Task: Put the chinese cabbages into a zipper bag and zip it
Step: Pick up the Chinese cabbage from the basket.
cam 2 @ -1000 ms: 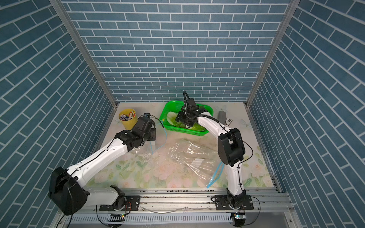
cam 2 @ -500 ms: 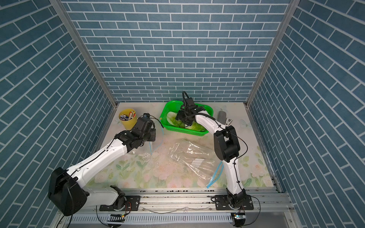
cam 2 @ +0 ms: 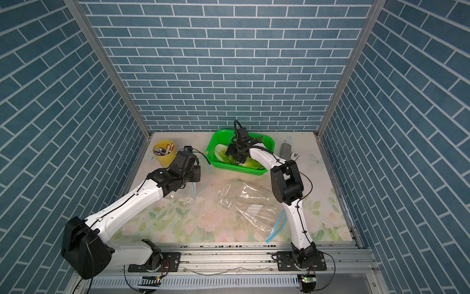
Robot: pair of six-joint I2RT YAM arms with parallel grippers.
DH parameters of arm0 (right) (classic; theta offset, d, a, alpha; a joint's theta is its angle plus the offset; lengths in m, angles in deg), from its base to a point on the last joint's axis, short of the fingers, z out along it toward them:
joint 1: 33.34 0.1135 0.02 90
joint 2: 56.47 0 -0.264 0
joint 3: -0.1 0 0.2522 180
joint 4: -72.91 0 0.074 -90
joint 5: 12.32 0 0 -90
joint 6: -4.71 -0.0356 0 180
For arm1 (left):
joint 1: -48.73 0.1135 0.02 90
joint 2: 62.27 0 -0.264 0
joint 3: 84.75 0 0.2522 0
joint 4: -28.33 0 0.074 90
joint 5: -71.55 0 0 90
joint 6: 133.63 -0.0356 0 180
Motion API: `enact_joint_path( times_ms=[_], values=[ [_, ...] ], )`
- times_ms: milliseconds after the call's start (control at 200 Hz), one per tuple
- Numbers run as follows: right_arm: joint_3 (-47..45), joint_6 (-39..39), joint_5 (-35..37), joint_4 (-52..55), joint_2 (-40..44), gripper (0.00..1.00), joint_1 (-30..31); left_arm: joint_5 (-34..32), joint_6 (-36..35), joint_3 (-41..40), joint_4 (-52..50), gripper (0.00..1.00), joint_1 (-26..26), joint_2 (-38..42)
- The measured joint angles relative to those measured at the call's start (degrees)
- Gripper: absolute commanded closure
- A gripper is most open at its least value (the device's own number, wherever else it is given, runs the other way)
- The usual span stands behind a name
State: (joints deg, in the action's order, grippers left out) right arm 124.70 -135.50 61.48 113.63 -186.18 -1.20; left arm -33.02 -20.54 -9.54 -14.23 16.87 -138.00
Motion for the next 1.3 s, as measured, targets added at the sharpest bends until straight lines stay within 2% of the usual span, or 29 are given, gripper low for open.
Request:
enact_joint_path(
  times_ms=[155,265,560,925,1295],
  values=[
    [0.0,-0.7,-0.7,-2.4,-0.1,0.53,-0.2,0.5,0.2,0.0,0.0,1.00,0.0,0.0],
    [0.0,-0.8,-1.6,-5.0,-0.1,0.69,-0.4,0.5,0.3,0.0,0.0,1.00,0.0,0.0],
    [0.0,-0.4,-3.4,-9.2,-0.2,0.93,-1.3,0.7,0.3,0.0,0.0,1.00,0.0,0.0],
    [-1.8,0.8,-5.6,-13.0,0.9,1.00,-1.4,0.7,0.4,0.0,-0.6,1.00,0.0,1.1],
    [-9.7,2.7,-8.3,-21.1,12.5,1.00,-1.4,1.6,0.4,0.0,-0.9,1.00,0.1,3.0]
  ],
)
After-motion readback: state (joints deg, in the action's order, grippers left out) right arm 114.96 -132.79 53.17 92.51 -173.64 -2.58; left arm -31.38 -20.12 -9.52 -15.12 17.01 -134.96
